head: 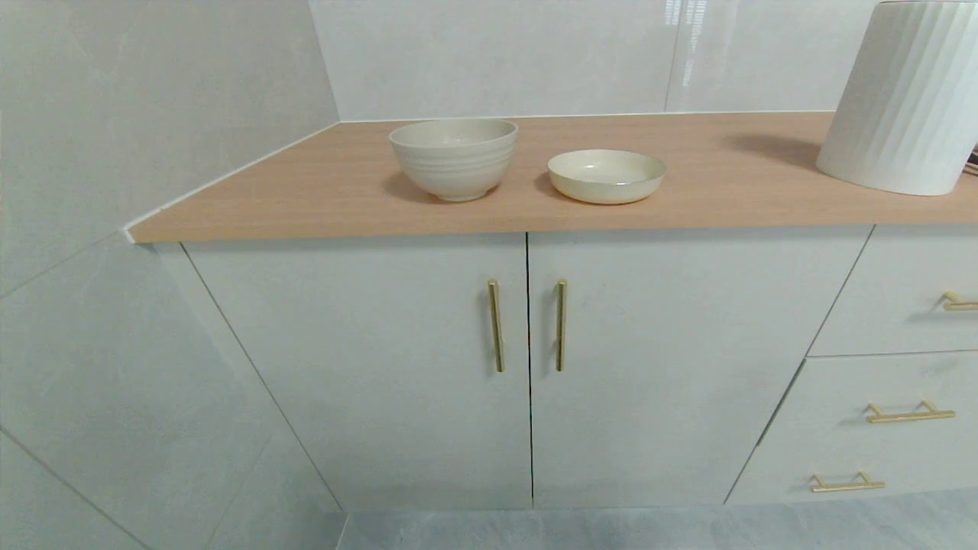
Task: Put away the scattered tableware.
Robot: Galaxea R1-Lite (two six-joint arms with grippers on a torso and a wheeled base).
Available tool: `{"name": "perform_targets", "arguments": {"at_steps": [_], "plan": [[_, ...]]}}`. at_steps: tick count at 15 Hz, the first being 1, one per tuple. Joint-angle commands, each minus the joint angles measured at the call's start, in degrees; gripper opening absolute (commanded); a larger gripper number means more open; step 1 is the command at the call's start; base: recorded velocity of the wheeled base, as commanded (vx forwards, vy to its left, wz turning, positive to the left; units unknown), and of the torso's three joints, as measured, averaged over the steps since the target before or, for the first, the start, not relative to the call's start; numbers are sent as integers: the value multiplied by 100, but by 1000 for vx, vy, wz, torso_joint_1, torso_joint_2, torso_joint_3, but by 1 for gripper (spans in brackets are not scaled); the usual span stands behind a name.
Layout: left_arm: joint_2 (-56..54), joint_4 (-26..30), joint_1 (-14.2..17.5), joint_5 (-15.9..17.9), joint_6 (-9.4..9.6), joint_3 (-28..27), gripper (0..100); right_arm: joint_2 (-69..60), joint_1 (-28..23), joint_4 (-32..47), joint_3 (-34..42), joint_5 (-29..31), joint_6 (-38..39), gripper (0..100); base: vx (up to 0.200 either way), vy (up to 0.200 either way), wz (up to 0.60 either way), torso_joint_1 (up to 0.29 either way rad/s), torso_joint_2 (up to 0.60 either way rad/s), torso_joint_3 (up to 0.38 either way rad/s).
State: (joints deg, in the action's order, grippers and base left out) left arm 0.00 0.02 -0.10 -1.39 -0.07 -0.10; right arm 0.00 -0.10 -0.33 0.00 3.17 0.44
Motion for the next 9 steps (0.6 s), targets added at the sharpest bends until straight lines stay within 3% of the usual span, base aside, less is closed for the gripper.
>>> {"name": "perform_targets", "arguments": {"at_steps": [1,2,5,9], "plan": [[9,-2,1,-2,-1,1,100,0,1,-2,0,-1,0,100,0,0,0,0,0,0],[9,-2,1,-2,-1,1,100,0,1,-37,-44,-1,9,100,0,0,0,0,0,0],[9,-2,1,-2,-1,1,100,606,159,103,-1415,-405,598,100,0,0,0,0,0,0],[9,-2,1,-2,-1,1,100,2979,581,367,-2118,-1565,483,100,0,0,0,0,0,0]]}}
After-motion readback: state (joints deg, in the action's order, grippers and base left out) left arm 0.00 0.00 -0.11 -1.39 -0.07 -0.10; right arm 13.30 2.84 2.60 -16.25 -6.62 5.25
